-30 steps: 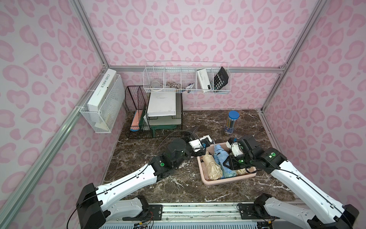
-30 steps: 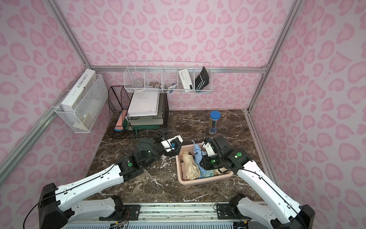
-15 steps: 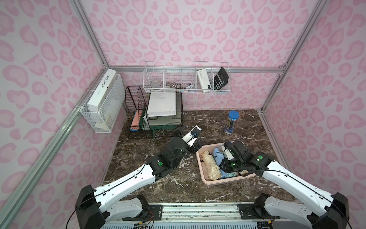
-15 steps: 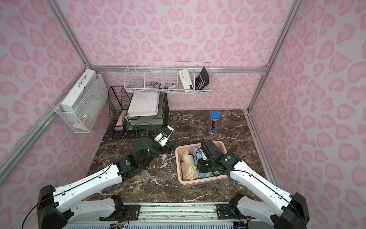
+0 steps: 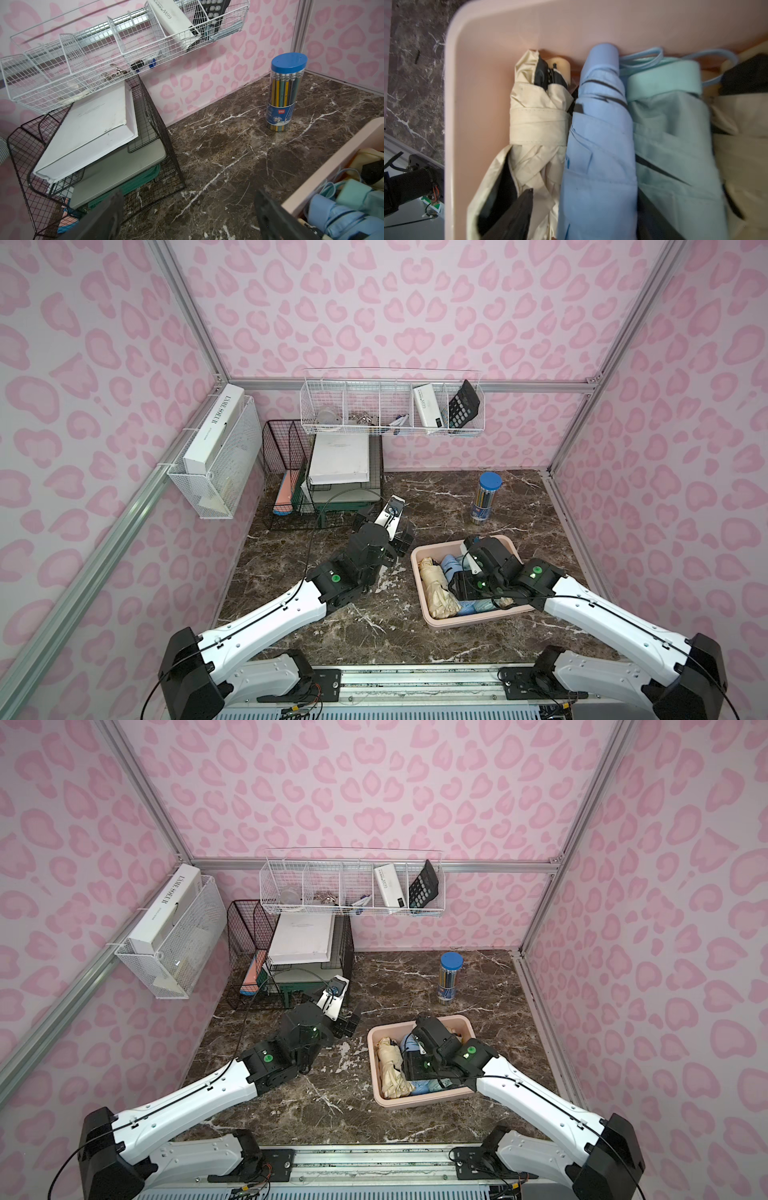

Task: Put the umbrella into the storage box
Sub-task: Place the umbrella in the storage box.

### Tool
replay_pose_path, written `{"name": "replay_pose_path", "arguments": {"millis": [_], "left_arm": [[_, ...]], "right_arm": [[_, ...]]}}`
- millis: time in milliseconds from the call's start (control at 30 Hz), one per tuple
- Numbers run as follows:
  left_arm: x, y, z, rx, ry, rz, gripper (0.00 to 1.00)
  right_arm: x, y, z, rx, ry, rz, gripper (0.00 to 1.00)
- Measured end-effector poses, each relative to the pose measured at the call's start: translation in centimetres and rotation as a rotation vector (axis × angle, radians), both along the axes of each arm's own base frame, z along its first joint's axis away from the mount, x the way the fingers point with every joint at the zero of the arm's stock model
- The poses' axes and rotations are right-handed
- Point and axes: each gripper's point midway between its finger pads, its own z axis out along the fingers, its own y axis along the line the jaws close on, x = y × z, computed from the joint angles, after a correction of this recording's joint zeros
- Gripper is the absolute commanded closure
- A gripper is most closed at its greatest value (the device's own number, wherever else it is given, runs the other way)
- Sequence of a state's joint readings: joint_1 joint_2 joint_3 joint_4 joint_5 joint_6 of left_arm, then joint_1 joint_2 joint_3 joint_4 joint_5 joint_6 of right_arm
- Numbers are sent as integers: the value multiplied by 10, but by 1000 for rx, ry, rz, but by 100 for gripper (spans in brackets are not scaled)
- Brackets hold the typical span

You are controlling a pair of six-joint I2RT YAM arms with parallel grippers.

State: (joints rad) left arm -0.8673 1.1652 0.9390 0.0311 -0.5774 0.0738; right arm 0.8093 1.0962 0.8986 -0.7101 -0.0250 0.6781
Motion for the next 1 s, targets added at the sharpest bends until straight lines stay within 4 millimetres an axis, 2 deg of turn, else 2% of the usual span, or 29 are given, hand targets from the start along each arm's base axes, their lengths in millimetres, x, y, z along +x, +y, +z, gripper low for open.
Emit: {"name": "replay_pose_path", "arguments": {"millis": [267,367,500,667,800,900,1000], "left_arm": [[10,25,-12,-54,63,105,2],[14,38,-17,-81,88,163,2],[17,60,-22,-122,120,251,2],[15,95,-31,-176,159,379,2],[7,138,-47,-225,209,547,2],[-4,173,-63,-245,239,674,2],[-16,201,-79,-236,252,770,2]], "right_arm": [[29,-13,63,43,-182,-33,24],[48,-32,77,30,-248,-82,24],[79,-74,86,-12,-335,-184,24],[109,-138,79,-98,-431,-343,23],[128,-189,72,-157,-520,-475,23],[137,-220,56,-188,-555,-558,23],[141,-241,32,-214,-580,-611,23]]}}
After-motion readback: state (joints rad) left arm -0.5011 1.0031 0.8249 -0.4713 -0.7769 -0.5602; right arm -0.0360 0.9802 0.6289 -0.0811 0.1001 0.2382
